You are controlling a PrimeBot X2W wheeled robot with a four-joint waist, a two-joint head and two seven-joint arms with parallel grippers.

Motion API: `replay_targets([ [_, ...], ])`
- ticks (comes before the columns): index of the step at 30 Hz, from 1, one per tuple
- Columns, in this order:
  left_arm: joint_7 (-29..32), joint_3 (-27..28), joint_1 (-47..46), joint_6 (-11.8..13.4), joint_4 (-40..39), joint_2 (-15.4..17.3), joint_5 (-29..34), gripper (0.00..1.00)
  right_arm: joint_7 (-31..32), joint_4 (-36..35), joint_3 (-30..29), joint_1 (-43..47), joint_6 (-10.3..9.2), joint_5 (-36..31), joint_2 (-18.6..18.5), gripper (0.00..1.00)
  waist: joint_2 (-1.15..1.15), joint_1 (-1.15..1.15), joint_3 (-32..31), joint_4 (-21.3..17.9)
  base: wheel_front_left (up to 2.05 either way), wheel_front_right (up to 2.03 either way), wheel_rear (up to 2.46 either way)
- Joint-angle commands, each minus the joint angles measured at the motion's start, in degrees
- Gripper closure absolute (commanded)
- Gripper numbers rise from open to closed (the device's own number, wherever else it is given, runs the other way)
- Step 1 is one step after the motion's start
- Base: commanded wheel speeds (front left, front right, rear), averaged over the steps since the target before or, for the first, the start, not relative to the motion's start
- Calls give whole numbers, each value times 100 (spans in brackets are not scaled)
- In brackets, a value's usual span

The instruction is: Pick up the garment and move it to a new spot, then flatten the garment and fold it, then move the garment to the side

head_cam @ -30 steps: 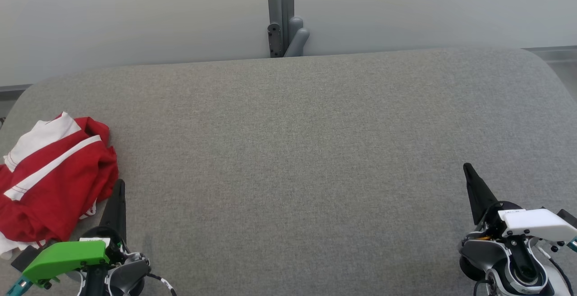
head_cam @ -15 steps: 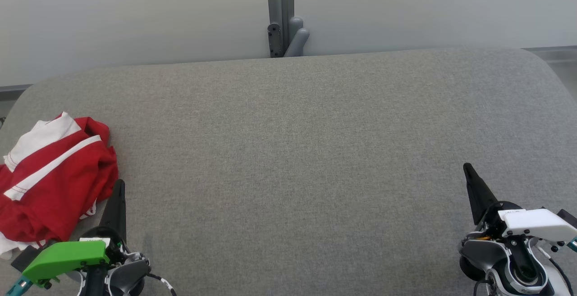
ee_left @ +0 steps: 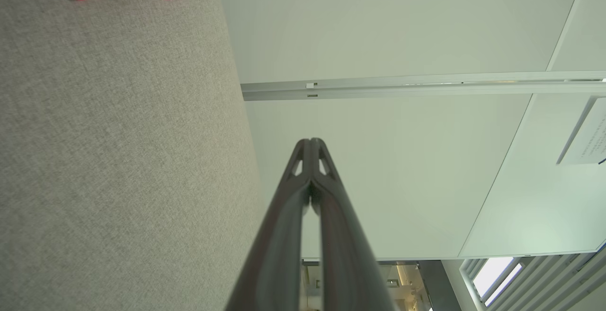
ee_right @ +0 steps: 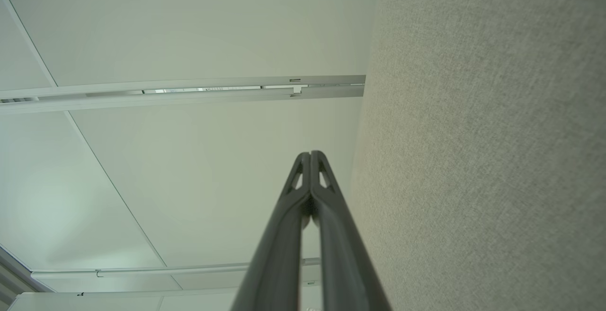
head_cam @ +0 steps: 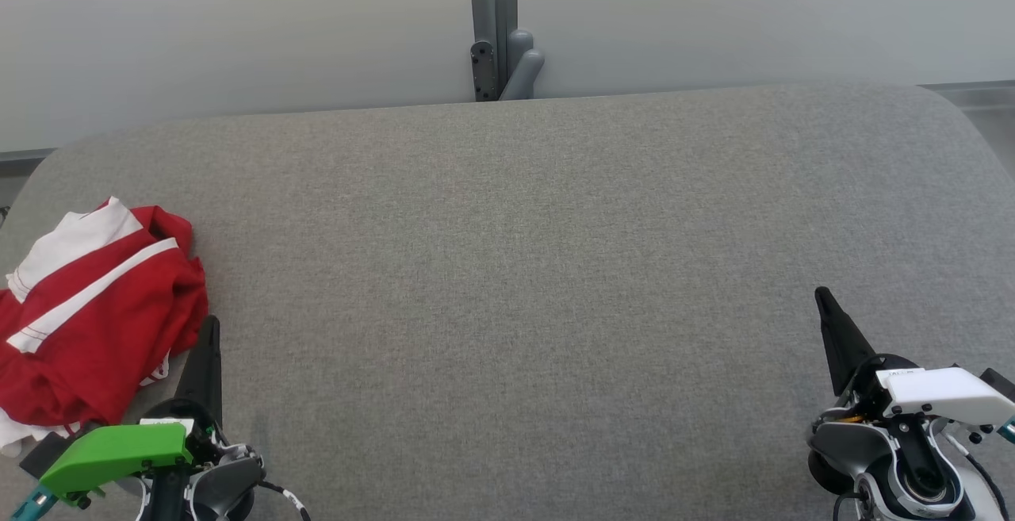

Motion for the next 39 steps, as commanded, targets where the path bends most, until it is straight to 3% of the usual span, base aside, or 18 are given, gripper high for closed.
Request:
replay_targets([
  [1,-6,6,-57,-35,-7,38,-1,100,11,-18,-4,23,2,32,-25,100,0,0,0,0,0,0,0],
  [39,-7,6,-58,-35,-7,37,-1,100,10,-18,-4,23,2,32,-25,100,0,0,0,0,0,0,0],
])
